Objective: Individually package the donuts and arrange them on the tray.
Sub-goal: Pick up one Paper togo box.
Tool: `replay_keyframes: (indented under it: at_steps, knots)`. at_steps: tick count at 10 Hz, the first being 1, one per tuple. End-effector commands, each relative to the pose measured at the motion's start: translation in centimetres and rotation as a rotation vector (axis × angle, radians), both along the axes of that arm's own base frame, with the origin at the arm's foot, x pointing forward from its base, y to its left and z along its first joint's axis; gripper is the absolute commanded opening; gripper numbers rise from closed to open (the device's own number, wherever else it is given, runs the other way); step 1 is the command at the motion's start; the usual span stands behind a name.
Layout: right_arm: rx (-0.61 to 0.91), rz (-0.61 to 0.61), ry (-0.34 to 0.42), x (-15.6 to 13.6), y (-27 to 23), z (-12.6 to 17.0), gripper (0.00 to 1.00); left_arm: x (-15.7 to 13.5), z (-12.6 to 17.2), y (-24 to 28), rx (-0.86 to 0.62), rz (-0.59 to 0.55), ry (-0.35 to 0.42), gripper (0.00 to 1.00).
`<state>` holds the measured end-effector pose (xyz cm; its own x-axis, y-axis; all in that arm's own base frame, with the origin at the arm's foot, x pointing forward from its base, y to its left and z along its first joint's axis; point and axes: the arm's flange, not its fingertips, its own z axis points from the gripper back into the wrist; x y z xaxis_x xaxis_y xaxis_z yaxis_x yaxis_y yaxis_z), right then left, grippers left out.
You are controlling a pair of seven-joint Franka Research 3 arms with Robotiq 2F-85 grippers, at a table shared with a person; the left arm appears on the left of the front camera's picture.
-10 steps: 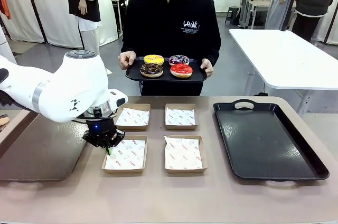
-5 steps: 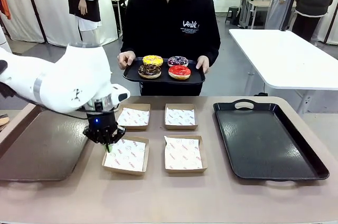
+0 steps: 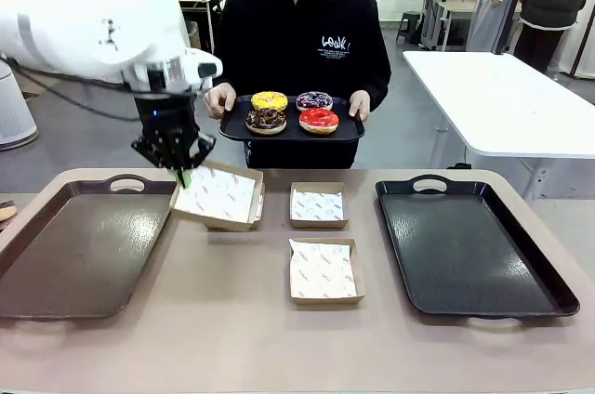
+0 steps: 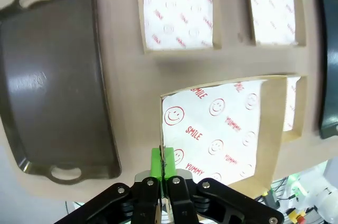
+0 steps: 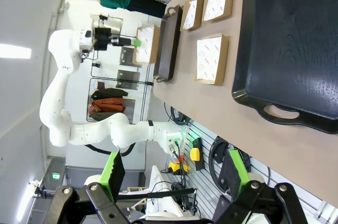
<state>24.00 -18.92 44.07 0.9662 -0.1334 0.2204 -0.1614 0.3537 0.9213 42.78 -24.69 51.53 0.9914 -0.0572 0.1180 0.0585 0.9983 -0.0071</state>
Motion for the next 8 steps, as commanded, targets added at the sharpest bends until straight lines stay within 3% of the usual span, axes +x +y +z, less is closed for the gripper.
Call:
replay_keyframes:
  at_steps: [1,4,5,6,8]
  knots:
    - [0.014,-0.002,-0.021,0.1,0.0,0.0,1.0,3.8,0.8,-0.5,-0.012,-0.056,-0.008,0.0]
    - [0.014,-0.002,-0.021,0.1,0.0,0.0,1.0,7.5,1.3,-0.8,-0.012,-0.088,-0.012,0.0]
    - [0.014,-0.002,-0.021,0.1,0.0,0.0,1.0,7.2,0.8,-0.8,-0.012,-0.121,-0.001,0.0]
    - [0.014,-0.002,-0.021,0.1,0.0,0.0,1.0,6.8,1.0,-0.7,-0.041,-0.065,-0.012,0.0]
    - [0.014,-0.002,-0.021,0.1,0.0,0.0,1.0,6.8,1.0,-0.7,-0.041,-0.065,-0.012,0.0]
